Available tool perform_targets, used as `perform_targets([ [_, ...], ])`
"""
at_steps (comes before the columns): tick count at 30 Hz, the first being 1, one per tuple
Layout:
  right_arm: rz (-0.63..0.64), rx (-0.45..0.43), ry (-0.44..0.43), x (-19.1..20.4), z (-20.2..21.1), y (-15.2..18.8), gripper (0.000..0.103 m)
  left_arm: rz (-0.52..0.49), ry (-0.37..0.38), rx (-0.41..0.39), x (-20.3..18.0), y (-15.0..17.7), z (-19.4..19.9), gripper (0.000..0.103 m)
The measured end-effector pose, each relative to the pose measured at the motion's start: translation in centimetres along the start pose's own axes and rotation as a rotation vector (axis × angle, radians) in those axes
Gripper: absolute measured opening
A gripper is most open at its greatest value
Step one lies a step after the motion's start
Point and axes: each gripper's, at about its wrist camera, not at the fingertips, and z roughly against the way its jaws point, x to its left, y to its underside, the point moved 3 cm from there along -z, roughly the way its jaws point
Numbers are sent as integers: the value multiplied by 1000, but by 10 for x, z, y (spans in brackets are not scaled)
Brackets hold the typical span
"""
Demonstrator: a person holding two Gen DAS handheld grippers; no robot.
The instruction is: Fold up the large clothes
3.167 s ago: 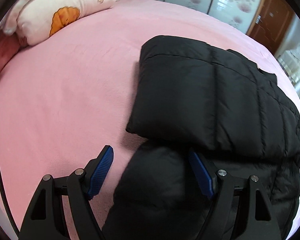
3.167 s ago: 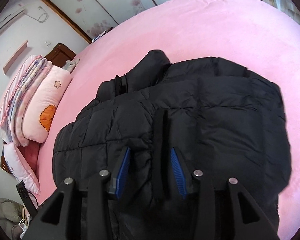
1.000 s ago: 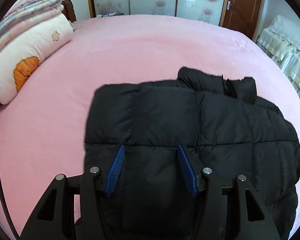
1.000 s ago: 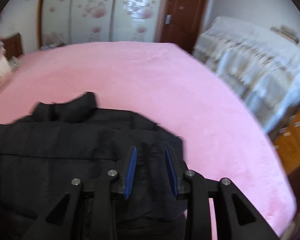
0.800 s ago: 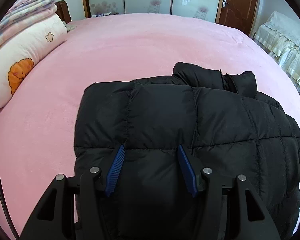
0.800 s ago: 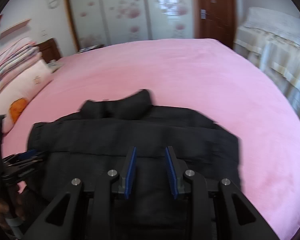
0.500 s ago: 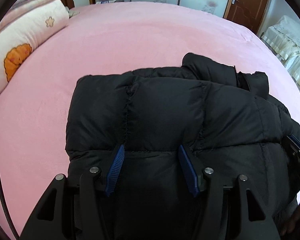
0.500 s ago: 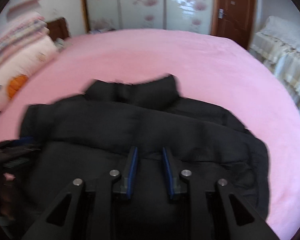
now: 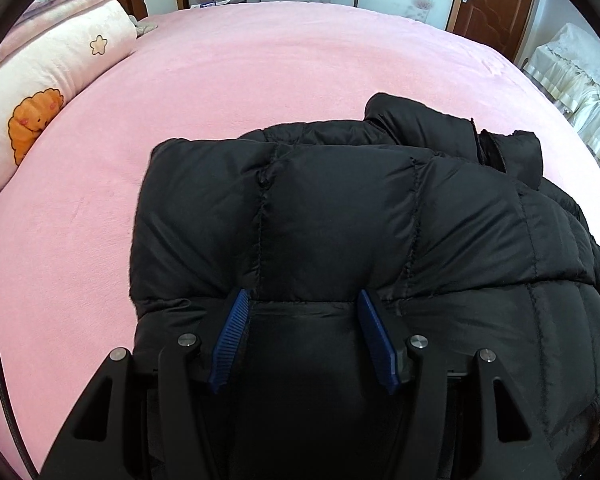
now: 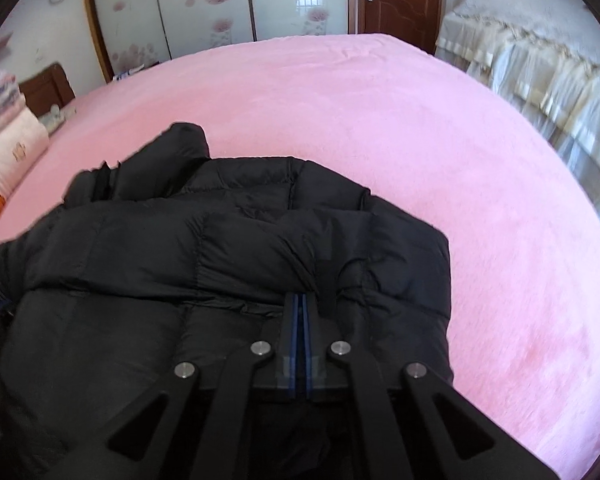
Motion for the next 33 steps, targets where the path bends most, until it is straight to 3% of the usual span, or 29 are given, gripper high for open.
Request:
perform_targets([
  [8,-22,-45,-80,7,57,10,4,7,23,-38,1,10,54,65],
  [21,46,-122,-221,31,175,62,4,-59,70,-105,-17,80,160,69],
  [25,38,-159,-248,25,212,73,4,-94,49,-159,-23,96,197,79],
  [33,47,-225,-261,15,261,86,5,-153,-2,-262,-29,115,267,85],
])
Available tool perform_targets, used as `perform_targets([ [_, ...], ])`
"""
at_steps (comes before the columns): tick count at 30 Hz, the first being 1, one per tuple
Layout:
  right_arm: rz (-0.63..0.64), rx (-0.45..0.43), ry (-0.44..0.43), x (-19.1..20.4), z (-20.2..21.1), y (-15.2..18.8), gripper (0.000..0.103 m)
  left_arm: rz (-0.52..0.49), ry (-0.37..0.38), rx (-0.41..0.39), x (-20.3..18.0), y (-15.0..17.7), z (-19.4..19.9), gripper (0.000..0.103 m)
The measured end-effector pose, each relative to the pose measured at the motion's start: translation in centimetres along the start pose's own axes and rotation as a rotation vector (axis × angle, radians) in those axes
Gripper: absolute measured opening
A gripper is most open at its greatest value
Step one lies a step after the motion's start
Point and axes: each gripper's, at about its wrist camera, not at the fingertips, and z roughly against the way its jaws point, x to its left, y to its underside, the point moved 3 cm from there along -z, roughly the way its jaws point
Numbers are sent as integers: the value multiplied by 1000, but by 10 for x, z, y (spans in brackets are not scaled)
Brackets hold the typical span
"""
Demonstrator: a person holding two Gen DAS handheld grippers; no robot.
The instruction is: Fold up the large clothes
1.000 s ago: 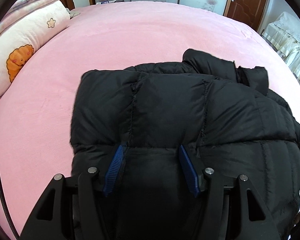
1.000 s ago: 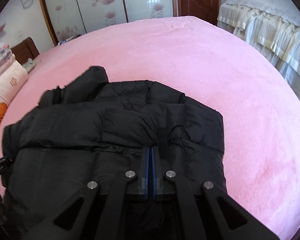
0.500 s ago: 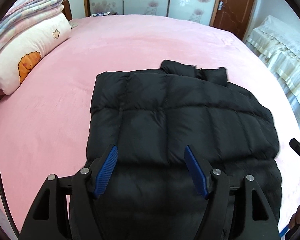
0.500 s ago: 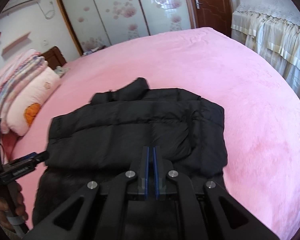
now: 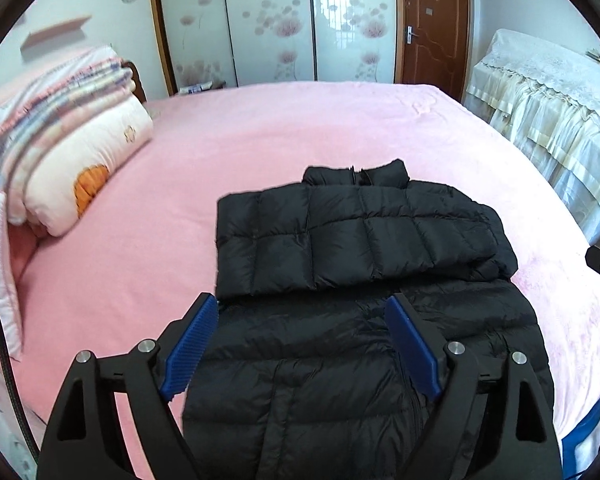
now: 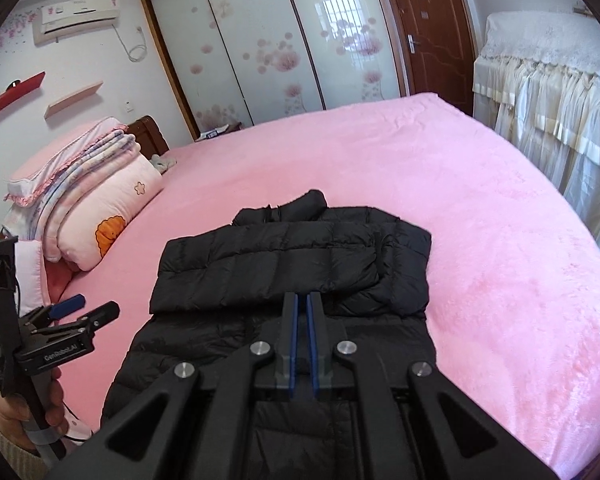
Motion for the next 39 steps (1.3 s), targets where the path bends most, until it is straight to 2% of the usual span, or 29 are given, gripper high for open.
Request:
perform_targets([
  [7,12,-24,-32,6,25,3,5,5,-65,-7,11,-4,38,86],
  [13,31,-49,-50,13,44,10,5,72,-33,-24,27,1,69,88],
  [21,56,-79,-55,15,69,25,7,108,-44,-40,43,32,90,89],
  [26,87,-105,-30,11,83,45,40,137,-38,-28,55,63,91,89],
  [30,118,-78,0,3,81,69,41,180,-24,19,69,99,78,89],
  [36,124,31,45,-16,62,111,41,250,-16,136,89,164,41,89],
  [39,130,88,69,-27,54,132,41,243,-35,184,94,192,26,89],
])
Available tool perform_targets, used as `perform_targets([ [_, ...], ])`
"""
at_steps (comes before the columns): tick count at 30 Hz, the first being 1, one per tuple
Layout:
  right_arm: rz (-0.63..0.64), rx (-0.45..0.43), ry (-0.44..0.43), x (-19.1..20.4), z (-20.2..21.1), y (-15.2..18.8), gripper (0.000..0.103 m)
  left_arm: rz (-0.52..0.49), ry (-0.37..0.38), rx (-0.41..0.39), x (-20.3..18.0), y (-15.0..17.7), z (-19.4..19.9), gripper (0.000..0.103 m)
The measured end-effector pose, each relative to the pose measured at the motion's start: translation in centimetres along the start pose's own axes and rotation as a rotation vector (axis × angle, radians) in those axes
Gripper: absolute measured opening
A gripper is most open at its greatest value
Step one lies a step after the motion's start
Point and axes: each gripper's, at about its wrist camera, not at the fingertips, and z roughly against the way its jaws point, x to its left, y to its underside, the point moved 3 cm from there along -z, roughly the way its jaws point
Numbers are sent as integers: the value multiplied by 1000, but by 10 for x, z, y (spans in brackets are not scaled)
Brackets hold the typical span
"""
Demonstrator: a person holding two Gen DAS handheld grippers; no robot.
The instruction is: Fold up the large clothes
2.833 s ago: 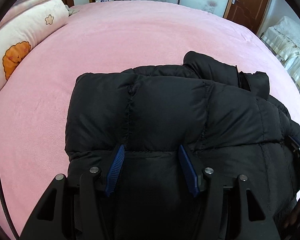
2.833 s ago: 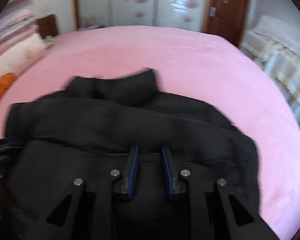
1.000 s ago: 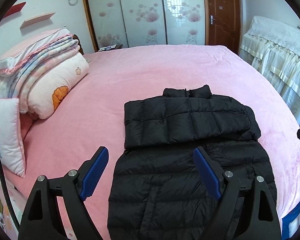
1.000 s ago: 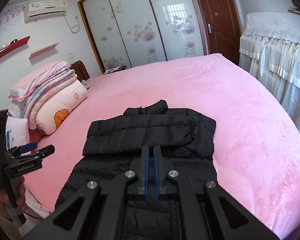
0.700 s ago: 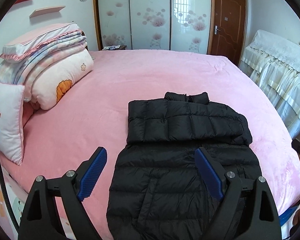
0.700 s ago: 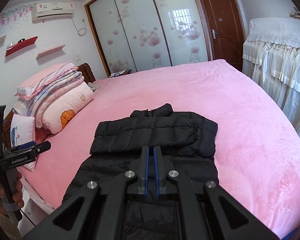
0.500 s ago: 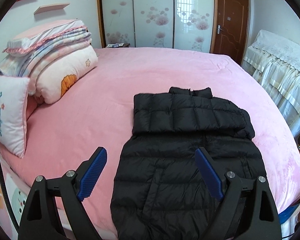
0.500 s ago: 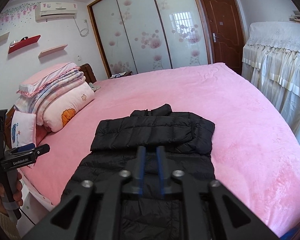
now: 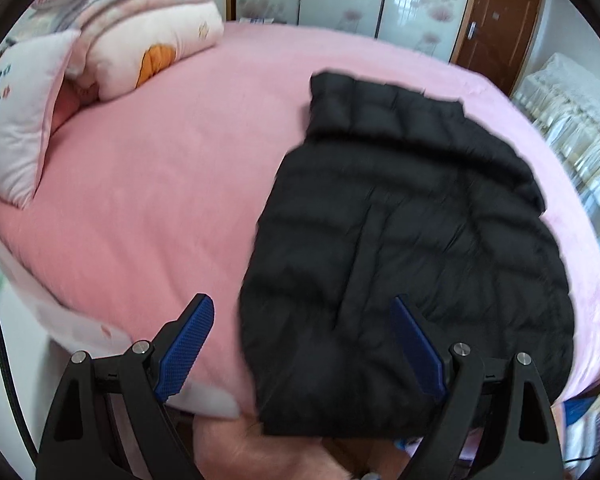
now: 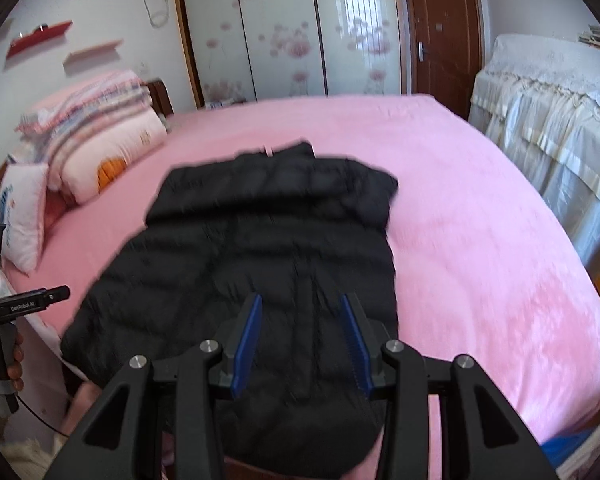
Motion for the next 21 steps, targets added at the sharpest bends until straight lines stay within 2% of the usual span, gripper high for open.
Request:
perform_targets([
  [5,-16,100,17,-15,-18,33,41,-38,-55,74,14,28,-27,89],
  [11,-64,214,16,-35,-36,65,41,-75,-113,142,20,45,-54,89],
  [17,-134,301,-30,-51,-50,91,41,-137,-112,179,13,54,-65,89],
  [21,-200,342,-71,-59,-60,103,41,-129,-76,198,15,59,-69,89],
])
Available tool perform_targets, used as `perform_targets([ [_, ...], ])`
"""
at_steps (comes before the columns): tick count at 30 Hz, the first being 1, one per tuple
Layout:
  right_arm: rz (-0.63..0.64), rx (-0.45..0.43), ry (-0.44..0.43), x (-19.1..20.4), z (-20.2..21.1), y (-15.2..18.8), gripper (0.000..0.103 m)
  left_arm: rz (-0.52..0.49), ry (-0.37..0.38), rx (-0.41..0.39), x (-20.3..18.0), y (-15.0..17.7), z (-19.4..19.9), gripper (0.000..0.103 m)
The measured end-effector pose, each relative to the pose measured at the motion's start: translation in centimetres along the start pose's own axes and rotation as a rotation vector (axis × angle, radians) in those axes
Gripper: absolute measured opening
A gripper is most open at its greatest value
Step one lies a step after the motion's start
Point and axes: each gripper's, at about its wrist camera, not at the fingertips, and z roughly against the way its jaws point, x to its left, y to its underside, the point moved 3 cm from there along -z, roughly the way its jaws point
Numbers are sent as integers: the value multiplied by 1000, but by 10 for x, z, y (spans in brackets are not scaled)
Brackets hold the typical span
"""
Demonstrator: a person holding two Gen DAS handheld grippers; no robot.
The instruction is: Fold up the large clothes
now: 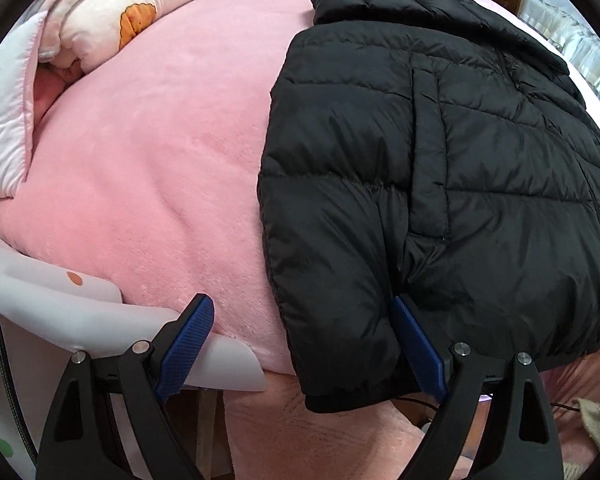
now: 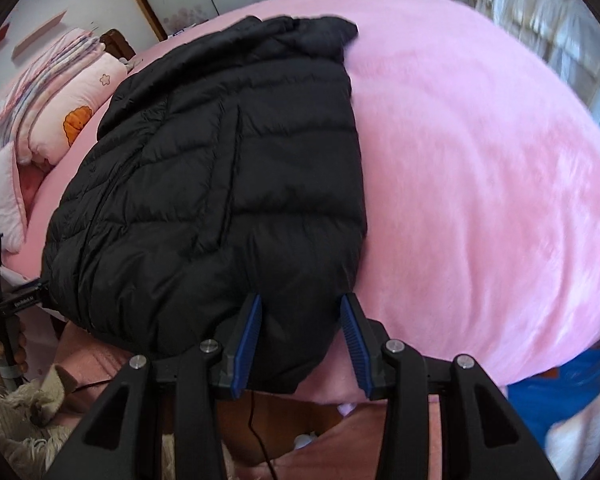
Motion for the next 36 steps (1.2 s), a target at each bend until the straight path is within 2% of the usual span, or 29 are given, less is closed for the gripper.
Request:
perform_targets([
  [7,-57,66,-47,-11,-19,12,42,75,124,20,21,8,-11,89],
  [14,-101,67,-133,-12,-23,13,42,162,252,57,33,16,-24,91],
  [25,-201,86,-237,-29,-26,20,42,159,280,51,30,17,-31,91],
  [32,-239,106,-296,-34,-31,23,49,167,293,51,29,17,-37,91],
  [36,-232,111,-307,-29,-36,23,54,170,312,44,29,19,-35,77],
])
